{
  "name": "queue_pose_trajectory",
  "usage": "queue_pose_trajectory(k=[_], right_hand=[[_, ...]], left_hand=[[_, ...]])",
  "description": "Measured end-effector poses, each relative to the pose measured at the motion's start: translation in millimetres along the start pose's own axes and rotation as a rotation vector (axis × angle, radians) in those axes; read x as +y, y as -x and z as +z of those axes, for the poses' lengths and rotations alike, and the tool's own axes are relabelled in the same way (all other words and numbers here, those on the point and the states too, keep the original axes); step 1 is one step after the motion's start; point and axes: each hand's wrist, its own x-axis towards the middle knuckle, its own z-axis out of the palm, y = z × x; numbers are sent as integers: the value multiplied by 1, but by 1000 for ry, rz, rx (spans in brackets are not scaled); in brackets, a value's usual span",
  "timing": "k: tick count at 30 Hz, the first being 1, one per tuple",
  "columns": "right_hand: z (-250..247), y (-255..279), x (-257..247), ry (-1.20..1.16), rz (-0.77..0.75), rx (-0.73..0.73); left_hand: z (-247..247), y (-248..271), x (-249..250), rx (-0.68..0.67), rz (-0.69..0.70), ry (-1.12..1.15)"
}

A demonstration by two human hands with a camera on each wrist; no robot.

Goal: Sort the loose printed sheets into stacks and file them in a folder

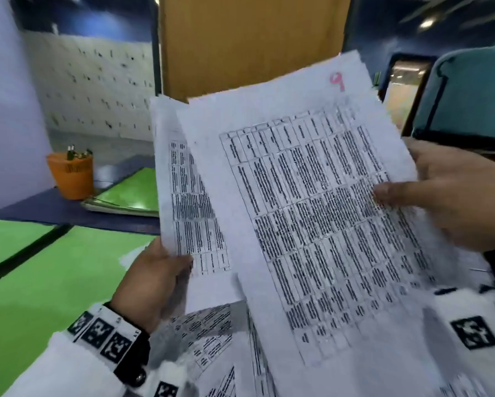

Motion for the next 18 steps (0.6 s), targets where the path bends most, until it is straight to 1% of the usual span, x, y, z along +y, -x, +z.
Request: queue_pose_trajectory(k=[2, 6, 8, 10, 12, 13, 15, 17, 18], right_hand=[[26, -14, 7, -58, 71, 14], [78, -30, 30, -349, 314, 96], [101, -33, 41, -510, 411, 133], [114, -33, 46, -659, 475, 161], [121, -32, 48, -797, 499, 183], [122, -29, 46, -818, 506, 200], [117, -19, 37, -741, 456, 263], [110, -10, 28, -611, 339, 346], [107, -5, 24, -565, 277, 369]], left_hand=[[3, 2, -3, -86, -50, -8], [7, 6, -5, -202, -114, -49], [9, 9, -4, -286, -117, -85], [8, 10, -5, -328, -144, -37], [9, 12, -7, -358, -157, -36], [10, 13, -7, -378, -159, -41], [11, 12, -5, -386, -157, -24], [13, 12, 1, -351, -173, 34], [14, 13, 2, -356, -183, 63]])
